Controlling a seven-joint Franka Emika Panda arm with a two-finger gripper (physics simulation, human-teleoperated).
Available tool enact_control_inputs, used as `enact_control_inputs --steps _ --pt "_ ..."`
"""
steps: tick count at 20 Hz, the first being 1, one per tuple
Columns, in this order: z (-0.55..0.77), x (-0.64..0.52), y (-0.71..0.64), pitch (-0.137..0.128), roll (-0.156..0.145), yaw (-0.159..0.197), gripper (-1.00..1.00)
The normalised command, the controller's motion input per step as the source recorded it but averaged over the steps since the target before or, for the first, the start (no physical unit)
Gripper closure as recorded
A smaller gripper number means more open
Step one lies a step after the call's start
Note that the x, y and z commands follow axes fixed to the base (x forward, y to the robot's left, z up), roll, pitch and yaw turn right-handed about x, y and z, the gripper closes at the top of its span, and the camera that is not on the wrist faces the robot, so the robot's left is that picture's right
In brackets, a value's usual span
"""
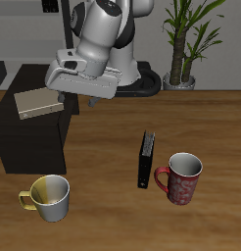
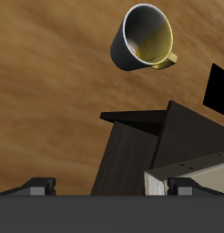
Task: Place the yellow book flat on top of the shelf
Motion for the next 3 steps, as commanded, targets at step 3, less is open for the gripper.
enact_control_inputs --steps 3 --pt "0.17 -0.19 0.54 -0.04 0.112 -0.008 -1.0"
